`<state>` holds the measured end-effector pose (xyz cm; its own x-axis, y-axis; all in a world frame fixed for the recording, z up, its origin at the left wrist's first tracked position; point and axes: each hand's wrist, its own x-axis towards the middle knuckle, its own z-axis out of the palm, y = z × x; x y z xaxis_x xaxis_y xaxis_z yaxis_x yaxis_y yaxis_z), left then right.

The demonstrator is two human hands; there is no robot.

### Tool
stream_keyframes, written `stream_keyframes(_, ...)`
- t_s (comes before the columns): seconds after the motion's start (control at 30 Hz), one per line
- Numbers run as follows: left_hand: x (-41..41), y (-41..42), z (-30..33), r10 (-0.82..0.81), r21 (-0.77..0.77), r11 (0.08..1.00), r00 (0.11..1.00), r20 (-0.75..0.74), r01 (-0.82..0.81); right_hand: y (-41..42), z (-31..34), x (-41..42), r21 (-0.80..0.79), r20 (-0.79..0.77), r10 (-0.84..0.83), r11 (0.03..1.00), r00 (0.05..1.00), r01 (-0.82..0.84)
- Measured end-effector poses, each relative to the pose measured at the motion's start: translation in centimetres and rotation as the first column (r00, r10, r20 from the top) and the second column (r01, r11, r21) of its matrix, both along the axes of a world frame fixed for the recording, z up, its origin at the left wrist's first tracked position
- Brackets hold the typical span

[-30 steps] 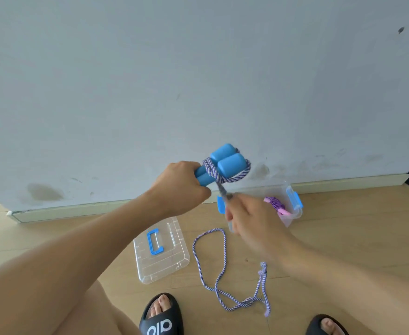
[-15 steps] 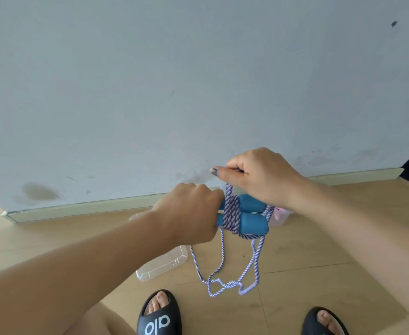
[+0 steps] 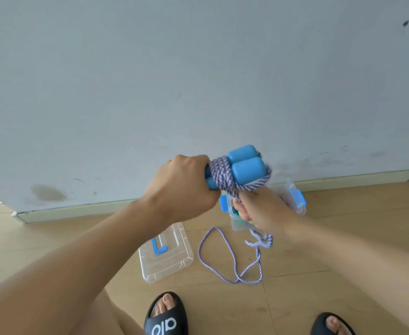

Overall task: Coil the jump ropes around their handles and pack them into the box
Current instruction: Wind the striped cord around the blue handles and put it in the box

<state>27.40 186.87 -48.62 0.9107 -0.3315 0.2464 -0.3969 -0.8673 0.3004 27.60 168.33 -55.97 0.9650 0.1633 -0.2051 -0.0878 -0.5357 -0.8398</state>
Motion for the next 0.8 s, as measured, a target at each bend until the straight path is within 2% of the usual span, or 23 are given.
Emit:
stream_keyframes(0.07, 1.5, 0.9, -0.3, 0.067, 0.042, 0.997, 0.998, -0.008, -0.067, 1.8, 1.0, -2.2, -0.157, 0.157, 0.047, 0.987, 0.987, -0.022)
stream_keyframes(0.1, 2.0, 1.4, -0.5, 0.09, 0.082, 0.993, 0.996, -0.008, -0.089, 1.9, 1.4, -3.2, -0.253, 0.257, 0.131, 0.965, 0.957, -0.065)
stream_keyframes(0.13, 2.4, 1.7, -0.7, 0.103, 0.138, 0.985, 0.995, -0.012, -0.1, 1.9, 1.8, -4.2, -0.329, 0.298, 0.171, 0.942, 0.939, -0.067)
stream_keyframes(0.17, 2.6, 2.0, -1.0, 0.107, 0.208, 0.973, 0.994, -0.016, -0.101, 2.1, 2.4, -5.4, -0.47, 0.35, 0.256, 0.88, 0.901, -0.067)
stream_keyframes(0.2, 2.7, 2.2, -1.4, 0.099, 0.285, 0.954, 0.995, -0.016, -0.09, 2.3, 3.0, -6.4, -0.563, 0.307, 0.314, 0.821, 0.899, -0.094)
stream_keyframes(0.27, 2.5, 2.0, -2.0, 0.039, 0.444, 0.895, 0.999, -0.007, -0.032, 2.6, 3.9, -6.9, -0.586, 0.347, 0.379, 0.802, 0.858, -0.117)
stream_keyframes(0.33, 1.7, 1.2, -2.5, -0.049, 0.555, 0.83, 0.998, -0.029, 0.057, 3.3, 5.0, -7.1, -0.648, 0.484, 0.499, 0.757, 0.719, -0.088)
stream_keyframes(0.37, 1.2, 0.6, -2.6, -0.091, 0.586, 0.804, 0.995, -0.049, 0.103, 3.2, 6.0, -6.7, -0.655, 0.521, 0.519, 0.752, 0.678, -0.072)
stream_keyframes(0.43, 0.1, -0.6, -2.8, -0.169, 0.595, 0.786, 0.984, -0.055, 0.169, 2.5, 7.2, -5.0, -0.628, 0.593, 0.488, 0.778, 0.64, -0.011)
stream_keyframes(0.53, -1.3, -2.1, -2.8, -0.244, 0.535, 0.822, 0.969, 0.022, 0.195, 0.4, 8.8, -2.3, -0.561, 0.579, 0.384, 0.828, 0.719, 0.009)
stream_keyframes(0.63, -2.2, -2.6, -2.6, -0.215, 0.461, 0.871, 0.976, 0.042, 0.172, -1.1, 8.6, -0.2, -0.496, 0.519, 0.326, 0.867, 0.79, -0.032)
stream_keyframes(0.73, -2.9, -2.3, -2.3, -0.257, 0.359, 0.91, 0.962, 0.092, 0.209, -1.7, 7.5, 1.1, -0.341, 0.356, 0.29, 0.925, 0.888, -0.165)
stream_keyframes(0.8, -3.1, -2.0, -2.1, -0.328, 0.318, 0.909, 0.933, 0.151, 0.268, -1.8, 7.0, 1.2, -0.173, 0.151, 0.266, 0.955, 0.952, -0.239)
